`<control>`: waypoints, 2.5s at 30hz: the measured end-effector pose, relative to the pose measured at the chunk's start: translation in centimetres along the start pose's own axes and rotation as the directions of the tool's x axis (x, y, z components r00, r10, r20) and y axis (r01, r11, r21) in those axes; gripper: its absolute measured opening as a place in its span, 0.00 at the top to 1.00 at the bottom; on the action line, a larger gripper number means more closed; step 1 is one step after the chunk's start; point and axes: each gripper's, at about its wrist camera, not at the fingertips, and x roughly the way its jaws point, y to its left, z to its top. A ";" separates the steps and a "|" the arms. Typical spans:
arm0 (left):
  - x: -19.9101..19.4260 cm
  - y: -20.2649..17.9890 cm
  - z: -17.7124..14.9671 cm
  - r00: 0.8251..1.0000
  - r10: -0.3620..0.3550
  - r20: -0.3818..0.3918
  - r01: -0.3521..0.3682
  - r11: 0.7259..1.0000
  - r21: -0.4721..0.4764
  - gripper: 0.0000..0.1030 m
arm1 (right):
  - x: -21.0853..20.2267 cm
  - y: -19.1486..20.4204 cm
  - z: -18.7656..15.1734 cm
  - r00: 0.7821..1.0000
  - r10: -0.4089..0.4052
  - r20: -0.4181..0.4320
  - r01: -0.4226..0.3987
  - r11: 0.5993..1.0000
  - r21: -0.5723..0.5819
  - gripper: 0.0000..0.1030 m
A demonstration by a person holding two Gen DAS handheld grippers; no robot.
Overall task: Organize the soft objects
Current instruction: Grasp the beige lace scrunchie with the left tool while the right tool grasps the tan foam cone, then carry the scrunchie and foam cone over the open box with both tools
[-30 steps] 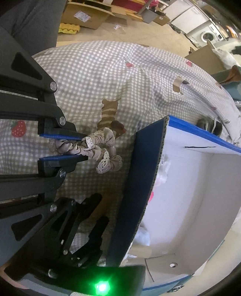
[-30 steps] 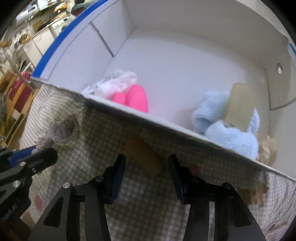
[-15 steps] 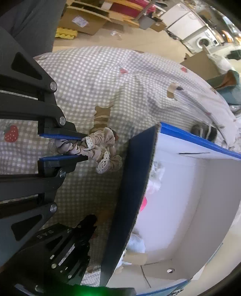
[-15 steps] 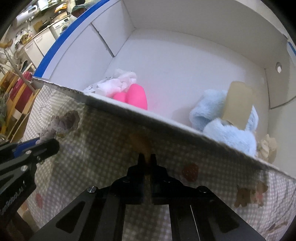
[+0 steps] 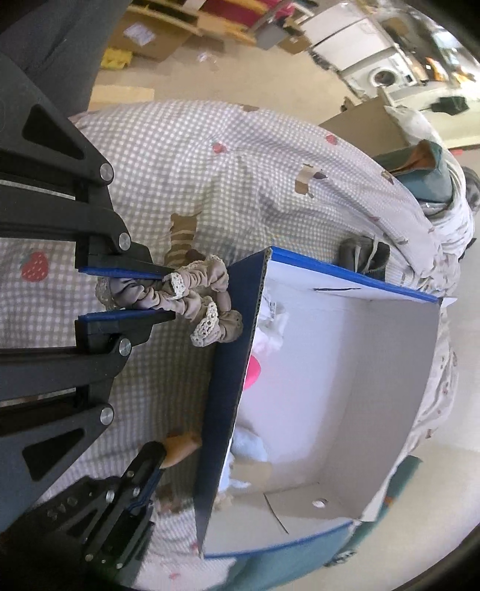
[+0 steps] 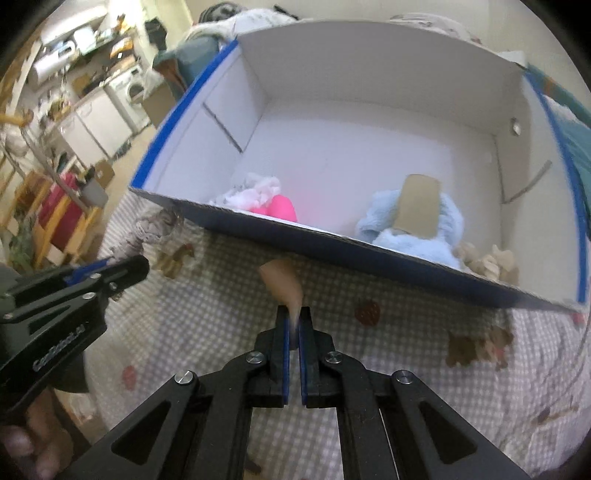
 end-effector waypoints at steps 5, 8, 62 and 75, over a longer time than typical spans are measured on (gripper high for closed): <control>-1.4 0.6 -0.6 0.999 -0.035 0.033 0.036 0.999 -0.035 0.87 | -0.8 0.1 -0.7 0.998 0.014 0.053 -0.016 0.999 0.036 0.95; -2.4 0.6 -0.7 0.997 -0.049 0.064 0.051 0.998 -0.039 0.87 | -1.6 -0.1 -0.7 0.997 0.008 0.078 -0.011 0.999 0.037 0.95; 5.9 -6.5 10.1 0.999 -0.019 0.033 0.011 0.975 0.223 0.87 | -0.3 -8.1 7.0 0.986 0.015 0.164 -0.052 0.973 0.224 0.94; 5.2 -5.9 10.2 0.999 -0.019 0.046 0.010 0.981 0.193 0.80 | -0.3 -7.8 7.3 0.984 0.004 0.181 -0.042 0.978 0.206 0.94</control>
